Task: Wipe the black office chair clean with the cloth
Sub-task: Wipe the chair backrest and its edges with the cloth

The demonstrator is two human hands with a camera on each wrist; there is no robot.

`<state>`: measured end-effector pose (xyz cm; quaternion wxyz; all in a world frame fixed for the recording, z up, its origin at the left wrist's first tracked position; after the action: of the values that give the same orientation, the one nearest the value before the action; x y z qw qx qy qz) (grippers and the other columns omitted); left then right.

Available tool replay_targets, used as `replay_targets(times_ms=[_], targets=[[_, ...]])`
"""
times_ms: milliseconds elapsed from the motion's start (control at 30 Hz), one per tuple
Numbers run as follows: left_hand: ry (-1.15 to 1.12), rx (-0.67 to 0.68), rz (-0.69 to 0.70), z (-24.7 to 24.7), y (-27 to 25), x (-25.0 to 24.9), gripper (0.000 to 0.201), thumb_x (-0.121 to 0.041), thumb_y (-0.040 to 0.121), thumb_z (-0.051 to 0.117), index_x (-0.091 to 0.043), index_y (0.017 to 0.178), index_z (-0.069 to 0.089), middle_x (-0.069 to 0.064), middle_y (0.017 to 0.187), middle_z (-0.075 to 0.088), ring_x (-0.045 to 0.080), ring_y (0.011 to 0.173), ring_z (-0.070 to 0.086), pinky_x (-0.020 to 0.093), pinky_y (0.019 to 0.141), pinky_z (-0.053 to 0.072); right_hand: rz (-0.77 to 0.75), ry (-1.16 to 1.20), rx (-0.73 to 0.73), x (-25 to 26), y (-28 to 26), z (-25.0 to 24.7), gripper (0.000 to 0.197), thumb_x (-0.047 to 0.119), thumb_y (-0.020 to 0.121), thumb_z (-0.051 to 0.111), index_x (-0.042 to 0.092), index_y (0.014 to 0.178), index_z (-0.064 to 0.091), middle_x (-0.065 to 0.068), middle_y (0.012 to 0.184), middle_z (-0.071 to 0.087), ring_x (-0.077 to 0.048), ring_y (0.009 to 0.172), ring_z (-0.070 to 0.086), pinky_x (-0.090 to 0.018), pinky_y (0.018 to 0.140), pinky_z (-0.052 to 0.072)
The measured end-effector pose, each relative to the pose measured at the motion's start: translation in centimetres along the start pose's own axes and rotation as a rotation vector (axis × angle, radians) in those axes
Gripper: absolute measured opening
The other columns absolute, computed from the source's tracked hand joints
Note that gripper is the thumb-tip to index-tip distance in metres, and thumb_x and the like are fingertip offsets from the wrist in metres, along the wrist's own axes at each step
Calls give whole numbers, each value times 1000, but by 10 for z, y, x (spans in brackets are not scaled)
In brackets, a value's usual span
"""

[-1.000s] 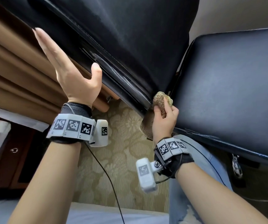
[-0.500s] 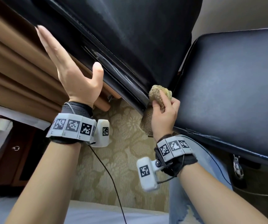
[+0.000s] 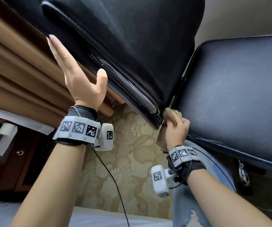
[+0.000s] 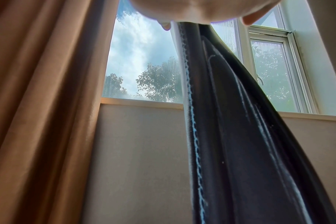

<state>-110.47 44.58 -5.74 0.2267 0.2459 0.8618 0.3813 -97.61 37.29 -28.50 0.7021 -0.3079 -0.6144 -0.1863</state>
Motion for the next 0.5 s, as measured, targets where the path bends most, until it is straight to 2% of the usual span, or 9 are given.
replay_targets(times_ms=[67,133,233,300,400,500], targets=[[1,-1,-1,0,0,0,90,-26,74,49,32,129,8,51,137,9,57,133,14,38,116,21,-46,72,-35,15,2,2,35,-5,86,56,5,118,62,-7,106,36,-20,104,47,9,80,26],[1,0,2,0,-1,0,89,-24,73,49,33,129,9,51,137,10,58,133,14,39,116,20,-194,110,-36,35,0,10,33,-7,84,58,2,116,63,-9,105,38,-19,105,47,6,86,29],[15,-30,24,2,-1,1,86,-23,74,48,34,127,10,52,135,12,61,131,14,26,116,13,-345,95,-10,43,-4,19,32,-8,82,59,4,111,66,-11,101,39,-12,98,49,3,90,30],[10,-52,30,3,-1,1,86,-25,75,47,35,127,11,53,134,12,62,130,14,23,115,10,-361,55,-2,31,-5,16,32,-8,81,57,5,108,68,-11,99,39,-8,91,48,2,91,31],[3,-64,31,5,0,0,87,-26,76,46,35,127,10,53,134,12,62,130,14,23,115,11,-314,4,7,16,0,10,29,-9,81,57,2,104,69,-10,97,40,-18,90,49,3,89,30],[-3,-56,20,5,1,-1,87,-25,75,46,34,128,10,52,135,11,61,131,14,25,115,12,-226,-41,18,9,5,4,32,-13,81,55,3,104,69,-9,99,39,-18,91,47,5,87,28]])
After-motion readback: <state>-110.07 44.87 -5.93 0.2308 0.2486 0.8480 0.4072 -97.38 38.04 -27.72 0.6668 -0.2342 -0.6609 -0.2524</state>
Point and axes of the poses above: each hand's wrist, its own y-axis towards the middle knuckle, its own z-axis out of the palm, x = y × z, the point moved 2 cm from there along y, towards the middle knuckle
